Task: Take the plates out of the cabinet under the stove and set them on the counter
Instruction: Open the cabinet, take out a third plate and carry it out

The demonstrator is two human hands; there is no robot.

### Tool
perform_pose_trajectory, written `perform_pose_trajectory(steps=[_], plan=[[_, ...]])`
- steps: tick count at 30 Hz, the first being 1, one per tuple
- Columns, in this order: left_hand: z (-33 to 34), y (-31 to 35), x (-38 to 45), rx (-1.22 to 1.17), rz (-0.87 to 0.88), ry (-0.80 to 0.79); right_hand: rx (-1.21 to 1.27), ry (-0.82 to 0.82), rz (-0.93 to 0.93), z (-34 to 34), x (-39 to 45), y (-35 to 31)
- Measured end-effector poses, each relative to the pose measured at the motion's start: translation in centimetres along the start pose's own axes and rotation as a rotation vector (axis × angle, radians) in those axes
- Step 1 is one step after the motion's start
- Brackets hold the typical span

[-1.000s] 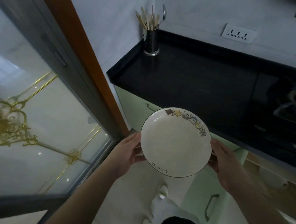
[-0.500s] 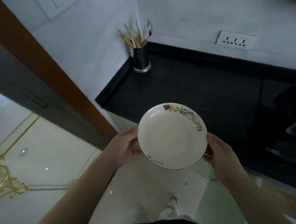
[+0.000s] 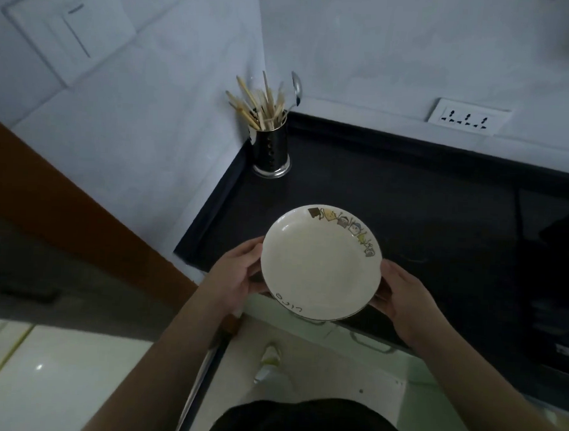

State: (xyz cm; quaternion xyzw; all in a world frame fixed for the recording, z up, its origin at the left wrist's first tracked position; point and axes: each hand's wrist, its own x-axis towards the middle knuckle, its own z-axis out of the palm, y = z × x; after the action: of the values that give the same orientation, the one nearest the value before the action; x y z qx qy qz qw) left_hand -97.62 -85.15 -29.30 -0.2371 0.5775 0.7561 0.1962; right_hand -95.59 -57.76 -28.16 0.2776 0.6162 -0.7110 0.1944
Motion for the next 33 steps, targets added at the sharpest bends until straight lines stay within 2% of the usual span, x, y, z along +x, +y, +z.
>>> perform_pose_trajectory(steps=[9,15,18,33], plan=[[-4.5,4.0,11.8,0.033,-0.183,-0.085,0.039,0.192,0.124,7.1,8.4,-1.6],[-2.5,4.6,17.0,0.117,-0.216,-0.09,0.031,0.333,0.177,6.7,13.1,-1.3],[-0.8,4.9,18.9,0.164,-0.235,-0.039,-0.002,0.382,0.166,5.9,14.8,-1.4],[2.0,5.6,22.6,0.309,-0.266,0.033,0.008,0.403,0.21,4.1,19.2,-1.1]])
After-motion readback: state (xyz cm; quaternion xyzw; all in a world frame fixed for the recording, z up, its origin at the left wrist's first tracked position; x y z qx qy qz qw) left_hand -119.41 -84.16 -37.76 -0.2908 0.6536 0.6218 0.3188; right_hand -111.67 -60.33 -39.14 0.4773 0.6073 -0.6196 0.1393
